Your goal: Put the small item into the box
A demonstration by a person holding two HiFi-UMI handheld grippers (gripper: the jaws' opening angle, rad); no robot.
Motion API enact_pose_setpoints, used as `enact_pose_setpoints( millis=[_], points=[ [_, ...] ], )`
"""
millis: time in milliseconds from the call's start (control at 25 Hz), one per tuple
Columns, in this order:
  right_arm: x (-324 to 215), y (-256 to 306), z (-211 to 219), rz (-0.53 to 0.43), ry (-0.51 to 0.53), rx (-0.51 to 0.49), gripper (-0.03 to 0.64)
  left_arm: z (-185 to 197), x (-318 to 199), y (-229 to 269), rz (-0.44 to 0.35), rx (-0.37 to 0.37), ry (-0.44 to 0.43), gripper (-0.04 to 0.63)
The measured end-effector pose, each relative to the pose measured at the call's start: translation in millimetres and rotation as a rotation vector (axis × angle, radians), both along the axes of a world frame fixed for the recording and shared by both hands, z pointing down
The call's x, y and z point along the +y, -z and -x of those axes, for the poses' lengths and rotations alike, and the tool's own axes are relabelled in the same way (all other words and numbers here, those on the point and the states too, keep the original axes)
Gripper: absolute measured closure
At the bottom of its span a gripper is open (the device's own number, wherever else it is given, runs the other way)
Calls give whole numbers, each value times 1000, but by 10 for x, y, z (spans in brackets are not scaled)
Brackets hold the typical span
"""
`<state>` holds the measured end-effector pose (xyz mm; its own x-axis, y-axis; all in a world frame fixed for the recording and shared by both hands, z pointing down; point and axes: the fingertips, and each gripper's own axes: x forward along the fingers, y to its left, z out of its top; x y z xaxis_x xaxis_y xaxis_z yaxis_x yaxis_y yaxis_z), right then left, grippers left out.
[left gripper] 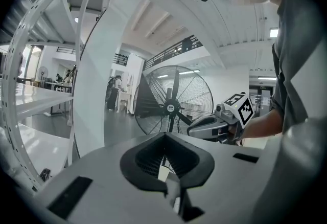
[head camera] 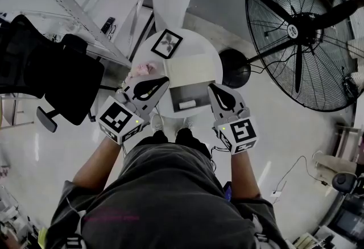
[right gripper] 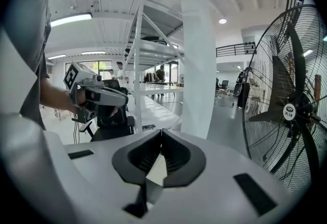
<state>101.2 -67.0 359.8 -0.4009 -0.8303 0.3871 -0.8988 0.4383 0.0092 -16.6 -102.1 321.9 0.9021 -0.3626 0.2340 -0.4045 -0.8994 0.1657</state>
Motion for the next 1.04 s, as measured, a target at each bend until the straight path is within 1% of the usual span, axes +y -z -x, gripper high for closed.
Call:
enact_pose_setpoints(
  millis=[240, 480, 680, 880, 1040],
  points=[
    [-48, -54, -28, 9, 9, 18, 595, -72, -39, 6, -4, 8, 0, 580],
    [-77, -106, -80, 25, 12, 20, 595, -94, -59, -46, 13, -11, 7, 580],
    [-98, -144, -104, 32, 17, 22, 595, -133, -80, -34, 11, 6, 12, 580],
    [-110, -151, -116, 35, 26, 34, 597, -138, -85, -65, 12, -9, 13, 580],
    [-125, -165, -117, 35, 33, 50, 595, -160, -105, -59, 11, -2, 12, 580]
  ],
)
